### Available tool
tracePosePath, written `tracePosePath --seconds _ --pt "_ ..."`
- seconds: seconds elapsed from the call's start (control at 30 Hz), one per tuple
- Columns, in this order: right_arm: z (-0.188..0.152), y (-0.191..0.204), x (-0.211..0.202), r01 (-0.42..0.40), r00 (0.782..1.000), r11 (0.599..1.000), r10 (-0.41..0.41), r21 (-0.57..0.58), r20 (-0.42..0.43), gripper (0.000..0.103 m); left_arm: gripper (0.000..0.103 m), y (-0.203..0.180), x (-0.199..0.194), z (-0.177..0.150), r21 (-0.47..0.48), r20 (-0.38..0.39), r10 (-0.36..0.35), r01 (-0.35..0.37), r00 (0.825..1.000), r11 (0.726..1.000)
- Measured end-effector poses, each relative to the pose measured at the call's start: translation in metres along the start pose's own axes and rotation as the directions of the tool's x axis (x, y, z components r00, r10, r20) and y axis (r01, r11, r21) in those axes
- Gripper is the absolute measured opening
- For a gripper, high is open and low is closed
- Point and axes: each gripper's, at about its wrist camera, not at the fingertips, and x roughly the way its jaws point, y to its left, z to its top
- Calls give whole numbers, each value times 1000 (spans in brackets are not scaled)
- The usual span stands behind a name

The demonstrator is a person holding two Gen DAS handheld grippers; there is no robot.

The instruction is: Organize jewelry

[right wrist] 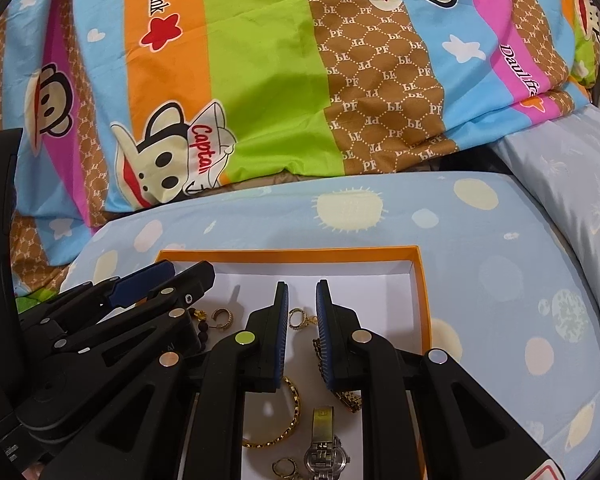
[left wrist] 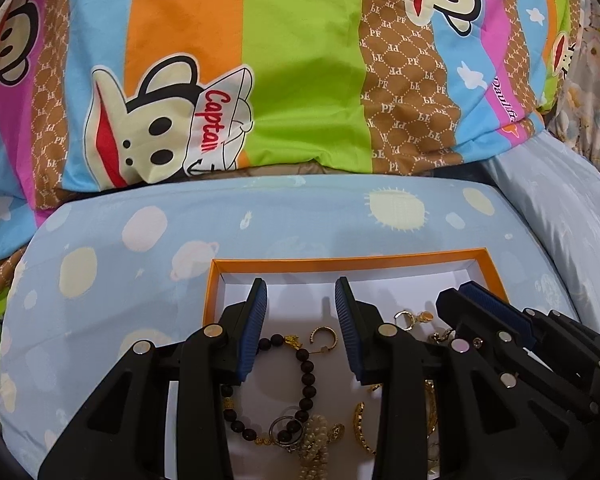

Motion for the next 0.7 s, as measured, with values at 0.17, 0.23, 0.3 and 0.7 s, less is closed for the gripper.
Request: tracePosePath --seconds 0.17,0.23,0.3,0.7 --pt "-15 5 -14 -3 1000 1000 3 -2 3 15 34 1 -16 -18 -5 10 2 -2 1000 1000" --pt "-18 4 -23 -4 1000 1000 4 6 30 15 34 0 -19 -20 -4 10 -6 6 1000 1000" --pt "-21 4 -38 -1 999 1000 1 11 54 15 34 2 -28 -22 -13 21 2 -2 1000 1000" --pt "-97 13 -117 59 992 997 -54 -43 112 42 47 -4 -119 -98 30 126 11 -15 992 999"
